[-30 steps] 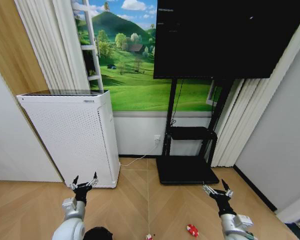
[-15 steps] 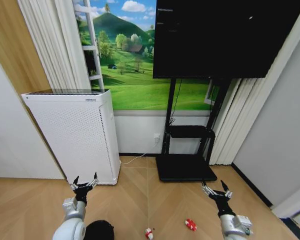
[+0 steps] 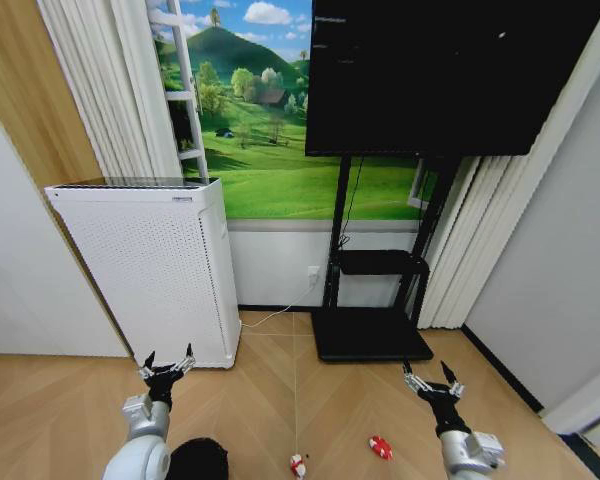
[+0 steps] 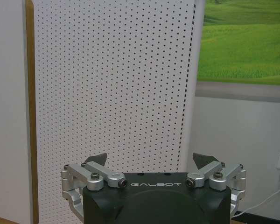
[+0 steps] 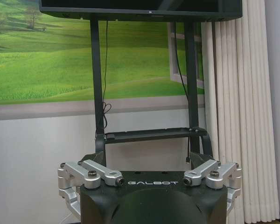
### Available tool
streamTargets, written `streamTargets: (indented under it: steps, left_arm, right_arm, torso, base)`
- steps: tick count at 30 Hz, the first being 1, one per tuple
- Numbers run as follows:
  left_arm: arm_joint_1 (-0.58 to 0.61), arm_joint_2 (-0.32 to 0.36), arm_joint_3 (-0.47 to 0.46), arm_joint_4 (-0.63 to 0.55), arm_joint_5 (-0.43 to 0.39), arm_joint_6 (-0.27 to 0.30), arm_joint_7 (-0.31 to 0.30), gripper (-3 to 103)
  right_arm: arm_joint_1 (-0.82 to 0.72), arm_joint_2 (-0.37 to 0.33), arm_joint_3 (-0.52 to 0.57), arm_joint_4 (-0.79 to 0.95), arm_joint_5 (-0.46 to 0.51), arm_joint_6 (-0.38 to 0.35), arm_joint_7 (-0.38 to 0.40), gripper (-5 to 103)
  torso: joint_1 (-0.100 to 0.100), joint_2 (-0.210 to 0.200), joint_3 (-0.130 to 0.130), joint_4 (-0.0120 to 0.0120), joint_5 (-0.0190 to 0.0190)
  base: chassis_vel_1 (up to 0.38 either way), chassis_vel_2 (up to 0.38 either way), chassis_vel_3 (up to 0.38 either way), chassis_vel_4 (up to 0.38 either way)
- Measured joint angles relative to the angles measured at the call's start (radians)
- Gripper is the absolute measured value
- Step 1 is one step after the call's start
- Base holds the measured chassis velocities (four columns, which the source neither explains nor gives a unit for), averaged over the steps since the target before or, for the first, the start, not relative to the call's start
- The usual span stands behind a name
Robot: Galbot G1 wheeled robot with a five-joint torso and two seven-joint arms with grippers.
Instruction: Pick up the trash bin and place the garbage on the floor into it.
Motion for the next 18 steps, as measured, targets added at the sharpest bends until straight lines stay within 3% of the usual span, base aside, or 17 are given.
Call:
streamTargets:
  steps: [18]
  left_arm:
    - [0.005,-0.011,0.007,-0.007,0.002,0.011,-0.010,100]
  right_arm:
    - [-0.007,0.005,0.000,0.010,-0.004,0.004,-0.001,100]
  torso:
    - [-0.016,-0.035,-0.020,0.0000,0.0001]
  base:
    - [0.000,0.000,0.000,0.000]
